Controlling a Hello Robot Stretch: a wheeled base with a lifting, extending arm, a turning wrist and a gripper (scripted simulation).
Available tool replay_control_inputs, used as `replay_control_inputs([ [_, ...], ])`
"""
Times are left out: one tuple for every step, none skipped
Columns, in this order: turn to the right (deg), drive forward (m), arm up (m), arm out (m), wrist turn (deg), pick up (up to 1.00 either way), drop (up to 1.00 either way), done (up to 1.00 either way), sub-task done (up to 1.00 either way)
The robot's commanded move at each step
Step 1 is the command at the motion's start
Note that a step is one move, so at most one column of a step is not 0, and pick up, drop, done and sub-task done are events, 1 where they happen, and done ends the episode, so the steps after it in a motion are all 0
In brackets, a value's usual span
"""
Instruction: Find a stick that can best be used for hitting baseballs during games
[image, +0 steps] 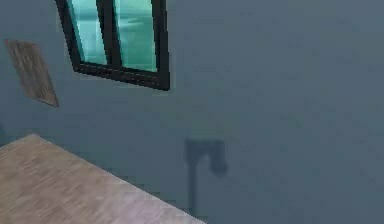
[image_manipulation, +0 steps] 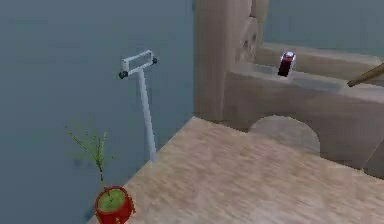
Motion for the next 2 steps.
replay_control_inputs([
  [-45.0, 0.00, 0.00, 0.00, 0.0, 0.00, 0.00, 0.00, 0.00],
  [-27.0, 0.00, 0.00, 0.00, 0.0, 0.00, 0.00, 0.00, 0.00],
])
